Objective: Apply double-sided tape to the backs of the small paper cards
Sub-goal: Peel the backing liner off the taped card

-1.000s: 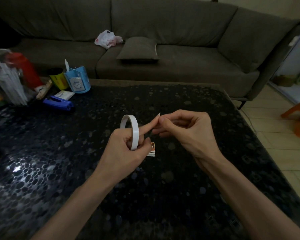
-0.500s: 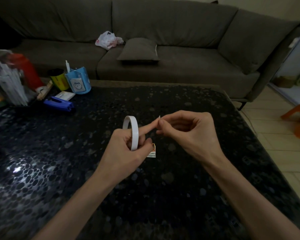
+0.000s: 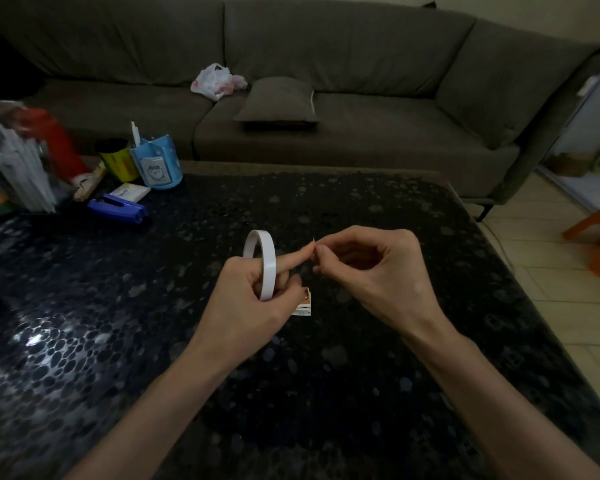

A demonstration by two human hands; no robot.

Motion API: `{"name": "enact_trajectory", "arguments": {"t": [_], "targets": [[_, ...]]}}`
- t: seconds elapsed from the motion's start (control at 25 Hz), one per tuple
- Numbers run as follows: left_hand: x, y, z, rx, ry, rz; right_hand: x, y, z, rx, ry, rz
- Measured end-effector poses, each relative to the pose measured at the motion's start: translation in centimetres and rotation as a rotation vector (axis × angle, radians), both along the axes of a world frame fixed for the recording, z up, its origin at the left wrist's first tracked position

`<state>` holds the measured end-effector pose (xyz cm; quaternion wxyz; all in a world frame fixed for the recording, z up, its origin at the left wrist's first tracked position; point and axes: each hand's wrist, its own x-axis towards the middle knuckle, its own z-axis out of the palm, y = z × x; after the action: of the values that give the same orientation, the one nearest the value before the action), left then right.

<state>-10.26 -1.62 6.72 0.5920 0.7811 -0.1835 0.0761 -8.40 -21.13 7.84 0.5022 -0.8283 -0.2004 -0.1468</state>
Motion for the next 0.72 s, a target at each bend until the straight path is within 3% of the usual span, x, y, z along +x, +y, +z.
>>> {"name": "enact_trajectory", "arguments": {"t": [0.72], "targets": [[0.22, 0.09, 0.24, -0.001, -0.05, -0.005, 0.0, 0.25, 0.2, 0.167, 0.064, -0.001]]}}
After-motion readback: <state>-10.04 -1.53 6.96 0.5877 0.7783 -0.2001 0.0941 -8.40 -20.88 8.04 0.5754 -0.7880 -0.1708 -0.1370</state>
